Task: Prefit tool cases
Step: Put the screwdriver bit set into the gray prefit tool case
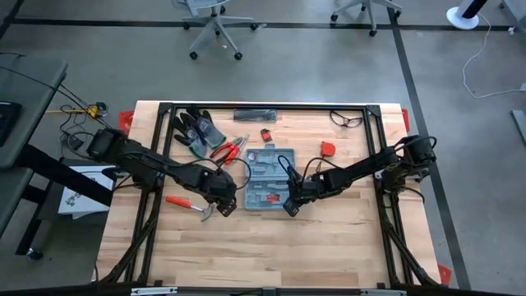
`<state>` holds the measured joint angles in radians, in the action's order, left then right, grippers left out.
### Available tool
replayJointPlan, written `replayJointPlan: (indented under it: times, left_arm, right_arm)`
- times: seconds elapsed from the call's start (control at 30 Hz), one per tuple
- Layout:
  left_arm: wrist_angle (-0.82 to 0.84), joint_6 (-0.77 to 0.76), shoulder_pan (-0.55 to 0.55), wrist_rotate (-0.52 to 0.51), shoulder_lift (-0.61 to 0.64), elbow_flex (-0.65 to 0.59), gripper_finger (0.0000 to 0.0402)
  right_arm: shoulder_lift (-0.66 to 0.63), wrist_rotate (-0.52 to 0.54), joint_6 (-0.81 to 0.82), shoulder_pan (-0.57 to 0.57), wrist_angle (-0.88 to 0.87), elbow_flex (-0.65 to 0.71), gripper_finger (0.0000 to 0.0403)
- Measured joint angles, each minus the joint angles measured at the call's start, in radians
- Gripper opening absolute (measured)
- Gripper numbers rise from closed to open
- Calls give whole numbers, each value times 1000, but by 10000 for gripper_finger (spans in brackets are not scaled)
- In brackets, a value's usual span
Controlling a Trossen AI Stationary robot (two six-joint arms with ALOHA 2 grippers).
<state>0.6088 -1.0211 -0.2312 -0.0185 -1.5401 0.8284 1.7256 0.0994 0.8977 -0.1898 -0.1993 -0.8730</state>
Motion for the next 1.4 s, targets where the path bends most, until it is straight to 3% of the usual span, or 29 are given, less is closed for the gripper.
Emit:
replayJointPlan:
  times: [0.6, 0.73, 1.07, 1.4]
  left_arm:
    - [-2, 41, -1, 12, -115, 5, 239]
    - [7, 63, -4, 10, -126, 4, 204]
    - [16, 124, -3, 23, -128, 3, 44]
    - [17, 195, 5, 37, -107, 2, 42]
  right_arm:
    - [0, 0, -42, 0, -3, 0, 0]
    - [0, -2, -43, 0, -3, 0, 0]
    - [0, -6, -43, 0, -3, 0, 0]
    - [0, -14, -43, 0, -3, 0, 0]
